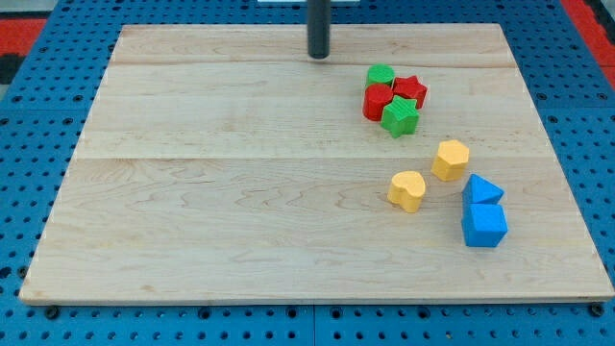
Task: Slide the green circle to the center
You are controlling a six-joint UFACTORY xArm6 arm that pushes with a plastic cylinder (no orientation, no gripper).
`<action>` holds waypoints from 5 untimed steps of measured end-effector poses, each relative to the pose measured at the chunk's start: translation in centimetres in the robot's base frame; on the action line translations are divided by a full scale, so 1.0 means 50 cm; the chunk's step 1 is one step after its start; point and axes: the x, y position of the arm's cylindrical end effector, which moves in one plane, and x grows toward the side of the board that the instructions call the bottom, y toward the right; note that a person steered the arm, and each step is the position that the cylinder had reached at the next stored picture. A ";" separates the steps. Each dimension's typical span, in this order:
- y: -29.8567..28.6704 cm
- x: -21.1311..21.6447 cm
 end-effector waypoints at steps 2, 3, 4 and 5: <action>0.177 0.022; 0.194 0.050; 0.194 0.094; 0.170 0.121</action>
